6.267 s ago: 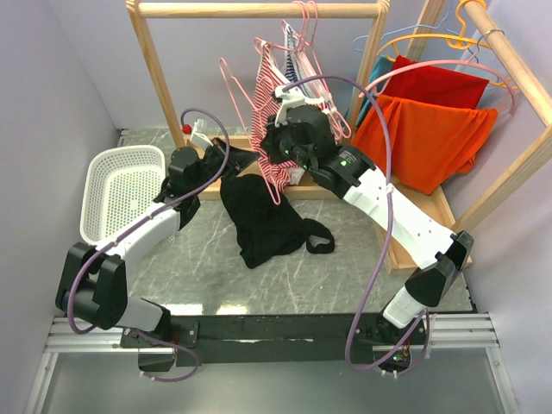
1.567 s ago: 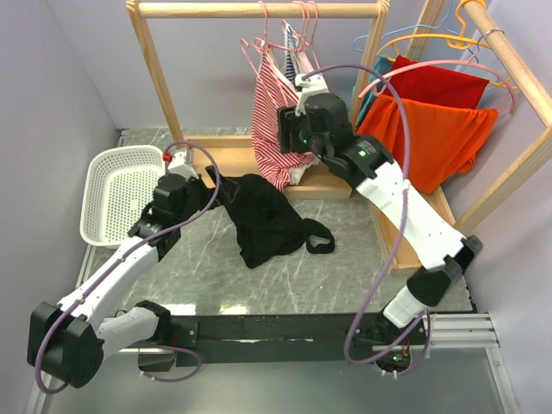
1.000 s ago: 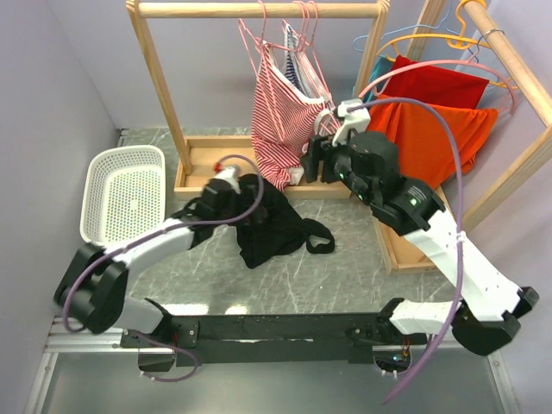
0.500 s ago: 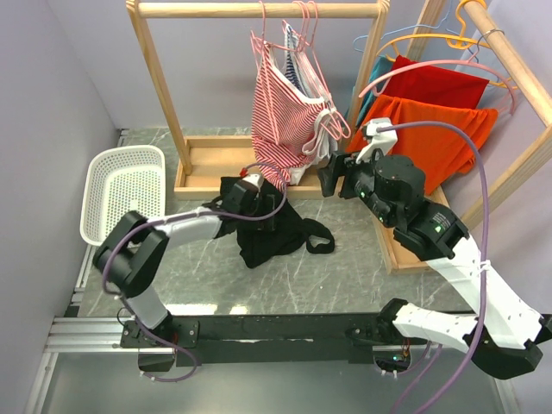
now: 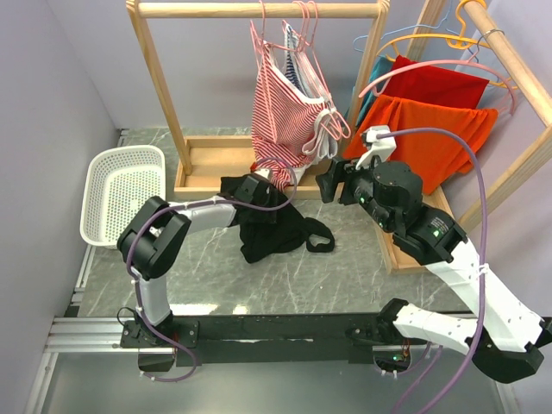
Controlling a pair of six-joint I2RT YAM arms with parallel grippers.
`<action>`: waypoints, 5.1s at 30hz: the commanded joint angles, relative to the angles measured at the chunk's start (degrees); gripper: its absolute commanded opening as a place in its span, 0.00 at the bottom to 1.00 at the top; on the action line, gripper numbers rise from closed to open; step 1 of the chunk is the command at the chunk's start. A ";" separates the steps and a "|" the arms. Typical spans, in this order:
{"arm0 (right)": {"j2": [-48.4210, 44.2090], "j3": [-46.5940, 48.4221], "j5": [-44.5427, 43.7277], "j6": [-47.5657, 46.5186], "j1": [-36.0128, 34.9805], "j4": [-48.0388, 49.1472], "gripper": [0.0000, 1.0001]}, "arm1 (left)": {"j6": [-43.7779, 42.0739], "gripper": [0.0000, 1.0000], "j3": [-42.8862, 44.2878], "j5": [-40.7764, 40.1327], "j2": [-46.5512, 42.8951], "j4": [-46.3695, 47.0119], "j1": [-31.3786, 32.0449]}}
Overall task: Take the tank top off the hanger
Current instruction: Pick up the tank top from the center of the board, then place the tank top in the bin, then pick up the hanger from the clothesline.
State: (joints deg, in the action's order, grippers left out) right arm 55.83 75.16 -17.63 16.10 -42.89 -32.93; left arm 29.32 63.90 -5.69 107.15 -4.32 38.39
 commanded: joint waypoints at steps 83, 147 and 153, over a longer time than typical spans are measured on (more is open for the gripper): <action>-4.50 -7.05 0.05 2.63 -0.08 4.01 0.84 | -1.63 0.99 10.20 10.34 -23.91 -14.67 -56.41; 36.71 35.59 3.83 -14.60 10.55 3.40 0.44 | -0.67 0.99 -6.50 24.85 -35.88 -9.39 -28.99; 37.16 35.94 8.04 -14.69 10.64 2.26 0.37 | -0.49 0.99 -5.98 25.03 -34.82 -9.13 -28.99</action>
State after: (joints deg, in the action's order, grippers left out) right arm 93.30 108.36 -12.82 1.37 -32.71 -30.55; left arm 29.17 56.47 18.15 71.44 -14.50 9.21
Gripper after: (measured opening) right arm 0.394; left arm 0.994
